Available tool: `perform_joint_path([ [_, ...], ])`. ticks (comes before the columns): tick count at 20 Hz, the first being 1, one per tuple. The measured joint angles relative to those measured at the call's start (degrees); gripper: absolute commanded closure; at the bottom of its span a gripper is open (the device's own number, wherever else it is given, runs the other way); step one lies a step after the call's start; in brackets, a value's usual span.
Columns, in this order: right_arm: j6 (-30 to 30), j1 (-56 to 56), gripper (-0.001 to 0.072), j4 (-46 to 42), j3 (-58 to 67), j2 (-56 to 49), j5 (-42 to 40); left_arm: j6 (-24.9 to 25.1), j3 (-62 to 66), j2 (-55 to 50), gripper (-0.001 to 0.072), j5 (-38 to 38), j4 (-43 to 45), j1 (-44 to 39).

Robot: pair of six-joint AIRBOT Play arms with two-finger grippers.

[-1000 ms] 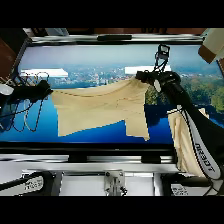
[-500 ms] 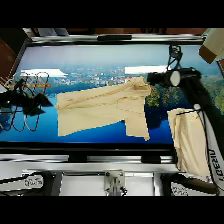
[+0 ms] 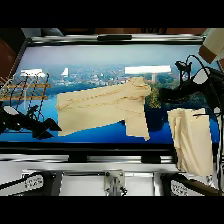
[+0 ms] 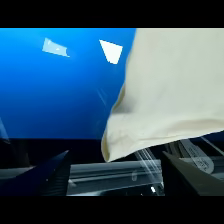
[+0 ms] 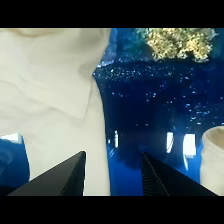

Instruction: Fold the shirts.

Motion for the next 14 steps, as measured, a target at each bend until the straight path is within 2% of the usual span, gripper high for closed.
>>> perform_joint_path([
  [1,-0.42,-0.09,0.0244,0.42,-0.11,0.07,0.52,-0.02,-0.94,0.20,0.0078,1.25,-1.16,-1.03],
  [4,-0.83,-0.24,0.0243,1.09,-0.66,0.11,1.68,-1.11,-2.56,0.31,0.0509,7.28,-2.82,-4.24],
  [5,-0.87,-0.31,0.0208,1.14,-1.40,0.11,1.95,-1.60,-2.80,0.20,0.0592,9.40,-2.91,-5.14],
  [6,-0.94,-0.31,0.0084,1.18,-2.47,0.11,2.25,-2.03,-2.95,0.17,0.0672,10.93,-3.19,-5.77],
  [11,-1.49,-0.31,0.0084,2.73,-12.00,-1.09,0.20,-2.99,-3.28,1.29,0.0673,14.10,-3.04,-7.10],
  [14,-3.28,-0.28,0.0085,7.74,-15.54,-4.07,-3.28,-3.26,-3.30,3.48,0.0674,14.73,-2.32,-7.17],
])
